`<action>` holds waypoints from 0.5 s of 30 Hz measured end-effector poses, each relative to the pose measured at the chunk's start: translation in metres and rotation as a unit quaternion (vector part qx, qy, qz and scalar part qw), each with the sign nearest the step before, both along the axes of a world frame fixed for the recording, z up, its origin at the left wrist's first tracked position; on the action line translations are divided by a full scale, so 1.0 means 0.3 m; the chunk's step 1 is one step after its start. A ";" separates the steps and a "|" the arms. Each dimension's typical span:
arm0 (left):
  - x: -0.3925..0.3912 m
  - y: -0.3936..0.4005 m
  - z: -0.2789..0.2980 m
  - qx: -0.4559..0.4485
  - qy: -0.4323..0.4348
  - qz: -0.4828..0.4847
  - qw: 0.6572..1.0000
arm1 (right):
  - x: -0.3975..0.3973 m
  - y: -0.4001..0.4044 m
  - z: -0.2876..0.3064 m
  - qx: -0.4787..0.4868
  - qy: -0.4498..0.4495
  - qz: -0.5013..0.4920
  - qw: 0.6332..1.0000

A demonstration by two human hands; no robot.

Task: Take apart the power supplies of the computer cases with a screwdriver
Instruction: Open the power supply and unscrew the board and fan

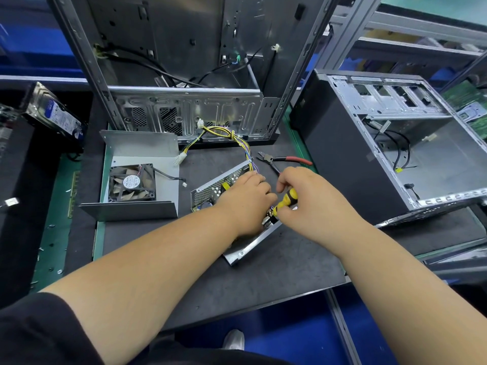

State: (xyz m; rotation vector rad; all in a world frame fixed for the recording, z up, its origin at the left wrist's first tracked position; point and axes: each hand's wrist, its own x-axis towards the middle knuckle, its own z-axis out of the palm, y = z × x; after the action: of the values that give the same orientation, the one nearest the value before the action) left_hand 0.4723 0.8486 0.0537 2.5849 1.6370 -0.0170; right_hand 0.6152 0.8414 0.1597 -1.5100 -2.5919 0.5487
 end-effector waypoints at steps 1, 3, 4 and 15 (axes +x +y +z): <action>0.000 0.000 -0.002 0.001 -0.004 0.000 1.000 | 0.001 -0.001 0.000 0.000 -0.006 0.007 1.000; -0.001 0.001 -0.003 0.000 -0.008 -0.001 1.000 | 0.002 -0.002 -0.003 0.016 -0.025 0.008 1.000; -0.002 0.002 -0.003 -0.004 -0.007 -0.001 1.000 | 0.003 -0.001 -0.005 0.034 -0.039 0.001 0.999; -0.003 0.002 -0.008 0.009 -0.002 -0.005 1.000 | 0.003 0.006 0.010 -0.014 -0.005 -0.003 1.000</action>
State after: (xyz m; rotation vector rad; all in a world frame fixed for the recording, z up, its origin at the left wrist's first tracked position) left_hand 0.4713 0.8493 0.0513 2.6032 1.6311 0.0017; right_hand 0.6160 0.8433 0.1628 -1.5331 -2.5967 0.5794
